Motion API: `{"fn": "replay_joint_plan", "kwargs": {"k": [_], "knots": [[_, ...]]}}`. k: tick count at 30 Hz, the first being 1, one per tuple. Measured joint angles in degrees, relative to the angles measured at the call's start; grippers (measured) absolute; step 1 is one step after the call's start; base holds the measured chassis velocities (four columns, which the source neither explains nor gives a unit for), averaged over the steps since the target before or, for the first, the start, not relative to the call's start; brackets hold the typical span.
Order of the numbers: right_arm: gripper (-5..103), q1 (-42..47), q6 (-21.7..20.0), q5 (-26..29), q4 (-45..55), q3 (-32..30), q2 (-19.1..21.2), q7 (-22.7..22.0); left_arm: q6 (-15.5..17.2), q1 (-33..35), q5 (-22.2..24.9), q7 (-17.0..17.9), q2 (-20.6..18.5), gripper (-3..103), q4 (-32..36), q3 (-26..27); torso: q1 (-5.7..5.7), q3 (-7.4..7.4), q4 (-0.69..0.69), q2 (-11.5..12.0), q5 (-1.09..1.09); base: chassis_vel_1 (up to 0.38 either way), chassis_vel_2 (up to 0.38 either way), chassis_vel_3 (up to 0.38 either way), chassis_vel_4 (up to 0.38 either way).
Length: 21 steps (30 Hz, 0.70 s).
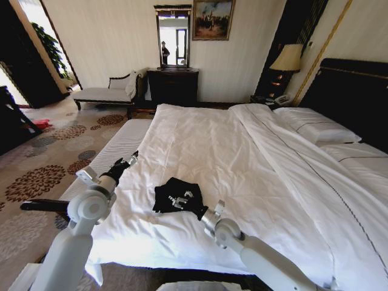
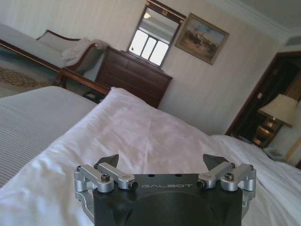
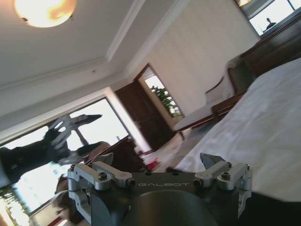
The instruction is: Fold the clothes on the bed.
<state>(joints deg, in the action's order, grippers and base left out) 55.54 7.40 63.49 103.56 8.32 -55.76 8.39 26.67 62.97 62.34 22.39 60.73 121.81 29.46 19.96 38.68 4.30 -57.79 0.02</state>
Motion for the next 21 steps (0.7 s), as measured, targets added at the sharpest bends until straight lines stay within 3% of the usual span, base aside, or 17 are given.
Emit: {"fn": "replay_joint_plan", "kwargs": {"k": [3,4,8,9,12,17,21], "knots": [[100,2.08,-0.39,2.19,-0.84,-6.83,1.06,-6.42,-0.47,-1.69,-5.44,-2.91,-1.05,100,-1.22,-5.86,0.00,0.00,0.03,0.00,0.00,0.000,0.000,0.000,0.000],[100,2.08,-0.39,2.19,-0.84,-6.83,1.06,-6.42,-0.47,-1.69,-5.44,-2.91,-1.05,100,-1.22,-5.86,0.00,0.00,0.03,0.00,0.00,0.000,0.000,0.000,0.000],[100,3.81,-1.59,3.74,-1.60,-14.52,1.45,-18.46,-1.89,-4.03,-13.68,-7.60,-2.28,100,-2.66,-15.93,0.00,0.00,0.03,0.00,0.00,0.000,0.000,0.000,0.000],[100,3.81,-1.59,3.74,-1.60,-14.52,1.45,-18.46,-1.89,-4.03,-13.68,-7.60,-2.28,100,-2.66,-15.93,0.00,0.00,0.03,0.00,0.00,0.000,0.000,0.000,0.000],[100,3.84,-2.56,5.46,-2.24,-18.22,1.05,-27.18,-2.26,-4.78,-18.68,-9.43,-3.26,100,-4.26,-21.85,0.00,0.00,0.02,0.00,0.00,0.000,0.000,0.000,0.000],[100,4.40,-2.80,5.83,-2.36,-20.64,0.89,-31.02,-2.31,-3.81,-25.74,-9.75,-4.99,100,-8.41,-26.55,0.00,0.00,0.01,0.00,-0.01,0.000,0.000,0.000,0.000],[100,4.56,-3.01,5.73,-1.61,-21.10,0.47,-32.29,-2.49,-2.53,-29.34,-8.35,-4.85,100,-11.72,-25.41,0.00,0.00,0.00,0.00,-0.03,0.000,0.000,0.000,0.000]]}}
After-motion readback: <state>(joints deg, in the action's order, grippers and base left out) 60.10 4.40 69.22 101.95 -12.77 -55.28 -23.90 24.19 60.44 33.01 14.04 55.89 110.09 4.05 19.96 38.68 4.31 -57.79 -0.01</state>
